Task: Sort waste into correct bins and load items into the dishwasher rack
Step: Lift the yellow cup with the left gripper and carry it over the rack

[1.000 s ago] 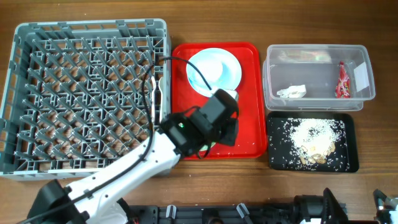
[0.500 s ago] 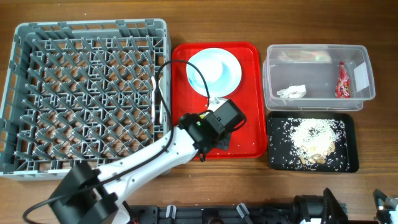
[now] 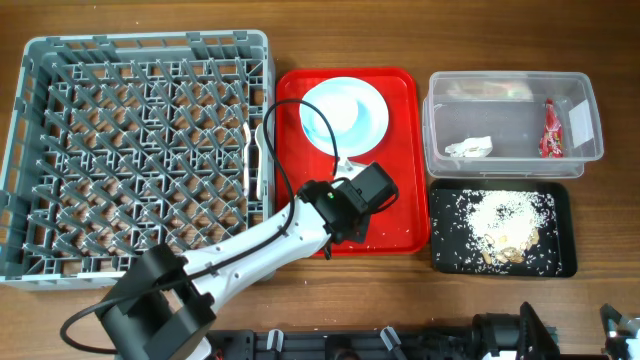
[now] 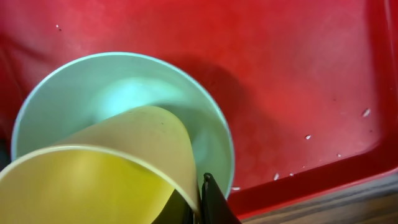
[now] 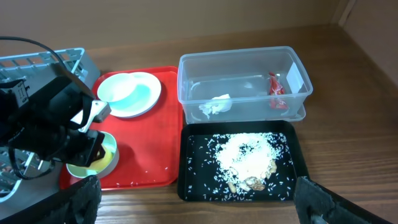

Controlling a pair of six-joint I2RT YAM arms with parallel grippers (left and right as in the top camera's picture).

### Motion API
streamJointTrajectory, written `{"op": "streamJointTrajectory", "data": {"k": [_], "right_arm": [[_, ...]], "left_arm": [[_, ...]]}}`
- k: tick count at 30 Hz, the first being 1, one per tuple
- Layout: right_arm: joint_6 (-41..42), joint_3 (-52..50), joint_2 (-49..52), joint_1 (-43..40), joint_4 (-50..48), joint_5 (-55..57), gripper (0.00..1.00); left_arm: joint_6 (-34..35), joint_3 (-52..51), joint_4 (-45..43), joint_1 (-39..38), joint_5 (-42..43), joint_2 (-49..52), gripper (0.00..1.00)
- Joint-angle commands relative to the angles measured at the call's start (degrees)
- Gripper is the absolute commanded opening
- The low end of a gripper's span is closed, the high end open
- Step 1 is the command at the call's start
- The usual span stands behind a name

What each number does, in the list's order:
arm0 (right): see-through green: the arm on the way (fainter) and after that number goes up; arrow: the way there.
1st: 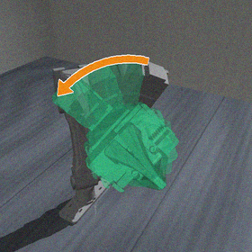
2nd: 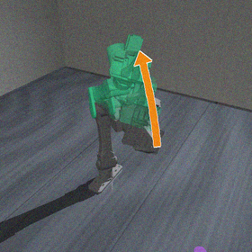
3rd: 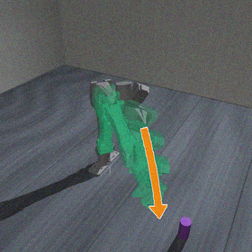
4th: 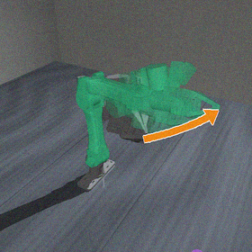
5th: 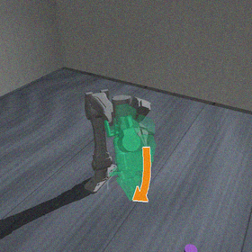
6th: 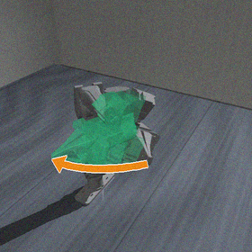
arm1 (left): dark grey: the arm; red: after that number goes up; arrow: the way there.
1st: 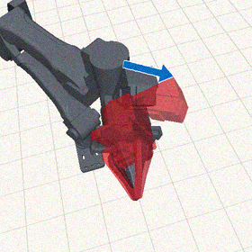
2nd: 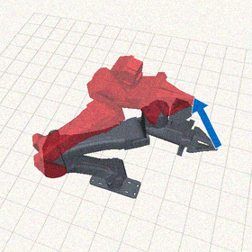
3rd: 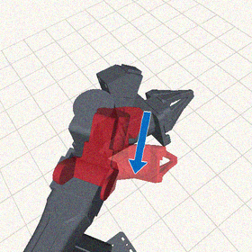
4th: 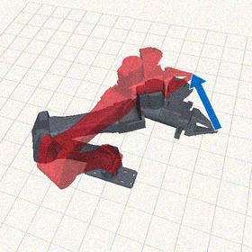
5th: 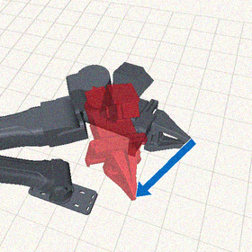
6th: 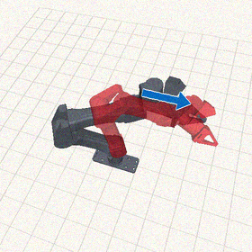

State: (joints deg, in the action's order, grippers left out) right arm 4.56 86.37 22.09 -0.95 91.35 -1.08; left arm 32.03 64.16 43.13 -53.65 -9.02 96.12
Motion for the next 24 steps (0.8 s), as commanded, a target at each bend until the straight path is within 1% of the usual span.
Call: {"op": "streamJointTrajectory", "data": {"k": [1, 4, 7, 9, 11, 13, 14, 16, 17, 18, 20, 21, 22, 23, 24], "right_arm": [[0.3, -0.2, -0.6, 0.2, 0.0, -0.5, 1.0], [0.3, -0.2, -0.6, 0.2, 0.0, -0.5, 1.0], [0.3, -0.2, -0.6, 0.2, 0.0, -0.5, 1.0], [0.3, -0.2, -0.6, 0.2, 0.0, -0.5, 1.0], [0.3, -0.2, -0.6, 0.2, 0.0, -0.5, 1.0], [0.3, -0.2, -0.6, 0.2, 0.0, -0.5, 0.99], [0.3, -0.2, -0.6, 0.2, 0.0, -0.5, 1.0], [0.3, -0.2, -0.6, 0.2, 0.0, -0.5, 1.0], [0.3, -0.2, -0.6, 0.2, 0.0, -0.5, 1.0], [0.3, -0.2, -0.6, 0.2, 0.0, -0.5, 1.0], [0.3, -0.2, -0.6, 0.2, 0.0, -0.5, 1.0], [0.3, -0.2, -0.6, 0.2, 0.0, -0.5, 1.0], [0.3, -0.2, -0.6, 0.2, 0.0, -0.5, 1.0], [0.3, -0.2, -0.6, 0.2, 0.0, -0.5, 1.0], [0.3, -0.2, -0.6, 0.2, 0.0, -0.5, 1.0]], "left_arm": [[-1.2, 3.7, 2.8, -0.1, -5.3, -3.8, 0.04], [-4.8, 10.1, 6.0, 0.7, -7.5, -8.1, 0.04], [-7.5, 19.6, 10.1, 4.5, -6.1, -13.0, 0.04], [-9.9, 24.3, 11.1, 7.8, -2.6, -14.9, 0.04], [-12.6, 28.6, 11.5, 13.3, 3.8, -16.4, 0.04], [-13.3, 31.2, 11.1, 21.4, 9.6, -16.9, 0.04], [-14.2, 31.7, 10.6, 25.7, 14.1, -16.8, 0.04], [-15.9, 31.7, 9.4, 34.7, 26.2, -15.7, 0.04], [-17.2, 31.7, 8.7, 40.1, 35.6, -14.2, 0.04], [-18.1, 31.7, 8.2, 44.4, 43.3, -12.6, 0.04], [-19.9, 31.7, 6.5, 52.2, 62.0, -8.1, 0.04], [-20.1, 31.7, 4.6, 56.5, 74.6, -4.6, 0.04], [-20.0, 31.7, 2.3, 59.6, 84.5, -1.4, 0.04], [-19.6, 31.7, -0.6, 62.1, 93.5, 1.8, 0.04], [-15.9, 31.8, -3.6, 64.5, 99.4, 5.9, 0.04]]}}
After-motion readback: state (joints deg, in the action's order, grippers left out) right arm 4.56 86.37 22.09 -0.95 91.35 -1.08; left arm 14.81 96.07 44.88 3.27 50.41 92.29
